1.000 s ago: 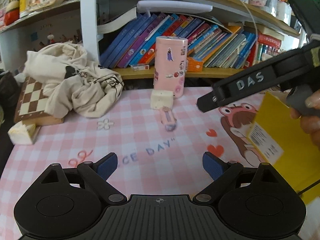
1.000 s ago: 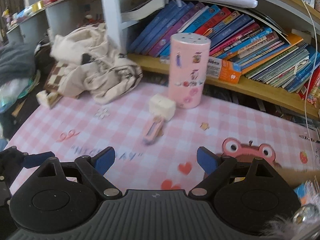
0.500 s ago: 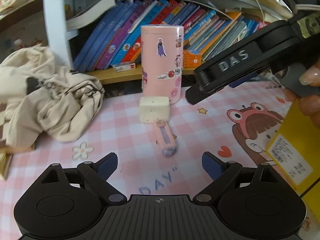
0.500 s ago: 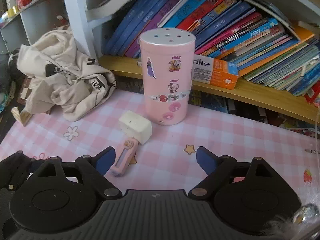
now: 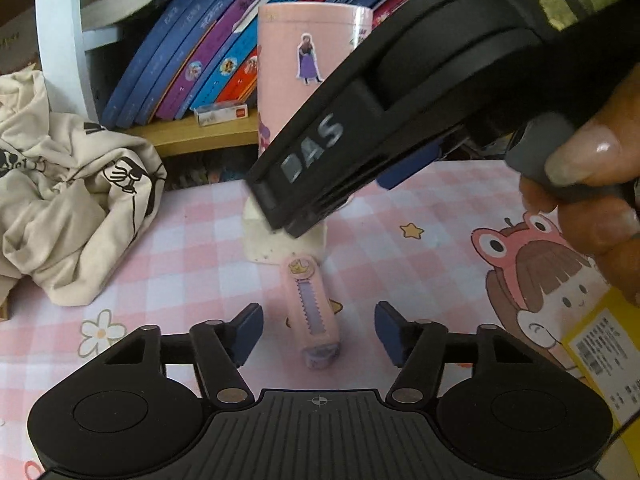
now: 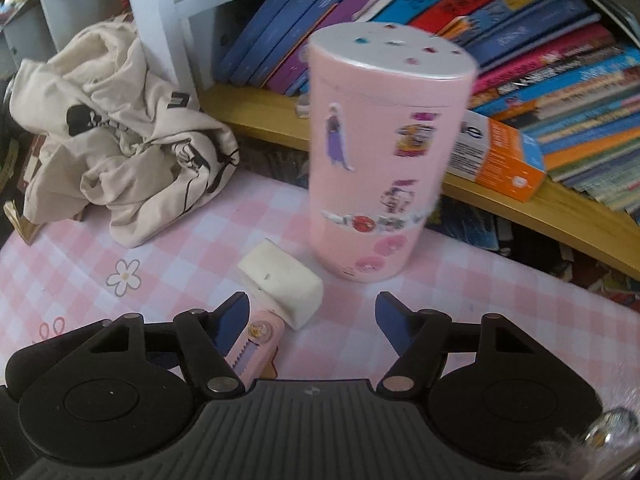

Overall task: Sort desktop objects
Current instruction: 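Close the left tool on the pink stick while the right tool closes on the white block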

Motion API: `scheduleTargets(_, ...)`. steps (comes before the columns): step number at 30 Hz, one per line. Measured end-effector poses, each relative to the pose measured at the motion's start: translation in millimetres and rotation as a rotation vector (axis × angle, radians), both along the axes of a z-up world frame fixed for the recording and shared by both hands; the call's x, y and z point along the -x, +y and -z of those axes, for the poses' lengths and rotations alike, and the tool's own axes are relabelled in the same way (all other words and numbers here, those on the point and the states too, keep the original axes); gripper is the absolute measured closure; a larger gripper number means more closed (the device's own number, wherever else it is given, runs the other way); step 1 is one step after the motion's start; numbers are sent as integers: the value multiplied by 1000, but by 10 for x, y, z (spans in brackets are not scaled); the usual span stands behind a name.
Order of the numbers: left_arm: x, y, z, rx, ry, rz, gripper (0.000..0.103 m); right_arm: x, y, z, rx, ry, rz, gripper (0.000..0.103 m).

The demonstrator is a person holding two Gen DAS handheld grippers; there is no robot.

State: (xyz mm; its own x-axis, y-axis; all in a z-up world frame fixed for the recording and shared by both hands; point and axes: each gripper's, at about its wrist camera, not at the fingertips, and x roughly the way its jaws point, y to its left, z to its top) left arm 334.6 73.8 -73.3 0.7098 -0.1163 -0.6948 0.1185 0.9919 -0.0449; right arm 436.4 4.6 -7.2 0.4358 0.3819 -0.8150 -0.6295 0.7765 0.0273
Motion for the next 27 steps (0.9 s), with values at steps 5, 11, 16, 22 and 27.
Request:
scheduleTargets(5,-67,-5,33,-17,5,-16,50,-80,118,130,35,10,-24,44)
scheduleTargets(11,-97,6,51,-28,-5,-25,55,-109,250,200,23,16,-55,45)
scheduleTargets(16,-98,22,52,-33,-14,-28,61,-136,364,262,17,34,-78,47)
scheduleTargets(22,-80,15,39,-33,-14,-4,77,-124,466,313,38,1,-89,52)
scheduleTargets(27,-15,85,-14,44,0,-40,80,-87,410,262,24,-7,-101,68)
